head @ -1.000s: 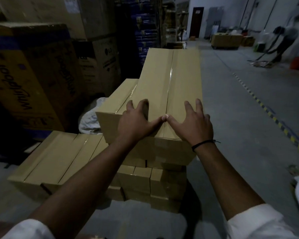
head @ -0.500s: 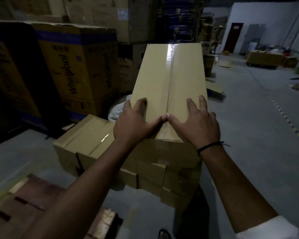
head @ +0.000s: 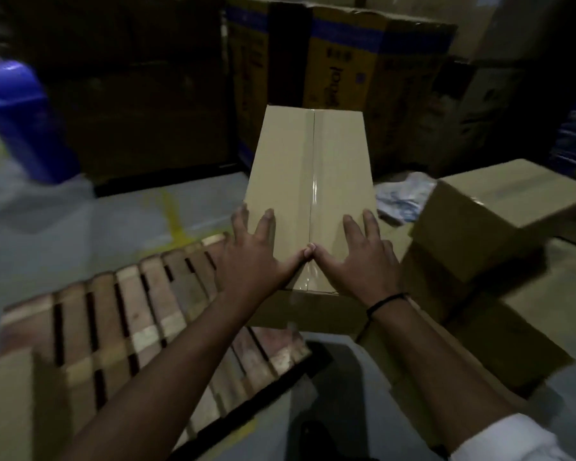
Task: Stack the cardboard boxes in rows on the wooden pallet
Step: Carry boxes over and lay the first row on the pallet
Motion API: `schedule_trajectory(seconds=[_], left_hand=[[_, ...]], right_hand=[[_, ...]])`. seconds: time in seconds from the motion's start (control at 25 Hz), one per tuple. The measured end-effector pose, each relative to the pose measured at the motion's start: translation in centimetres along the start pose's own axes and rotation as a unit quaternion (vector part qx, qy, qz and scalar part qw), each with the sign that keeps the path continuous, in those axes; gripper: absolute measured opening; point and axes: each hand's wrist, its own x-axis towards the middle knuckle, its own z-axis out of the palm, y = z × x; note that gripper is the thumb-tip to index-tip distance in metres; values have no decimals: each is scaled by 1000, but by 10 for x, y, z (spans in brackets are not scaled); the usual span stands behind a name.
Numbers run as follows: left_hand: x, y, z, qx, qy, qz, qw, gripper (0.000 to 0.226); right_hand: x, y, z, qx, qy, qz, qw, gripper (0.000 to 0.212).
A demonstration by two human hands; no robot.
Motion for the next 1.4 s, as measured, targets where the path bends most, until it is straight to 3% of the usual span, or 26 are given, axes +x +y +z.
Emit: schedule_trajectory(seconds=[0.24,0.56,0.96,1.24,1.4], left_hand=[[-47,-97,-1,41,-33,-149,987,98],[-92,-191,15,78,-99,-308,943,101],[-83,-254,35,73,-143,-398,903,100],[-72,-316,50,60,-184,-404,894,101],[-86,-351,55,7,-249,-458,853,112]], right_hand=[[-9,-77,85,57,-101,-110,987,92],[-24,-150,191,69,-244,-212,944,95],[-6,-203,266,86,-329,-252,906,98],[-2,-241,321,100,-370,-239,892,98],[-16,-261,351,99,-394,-250,879,96]])
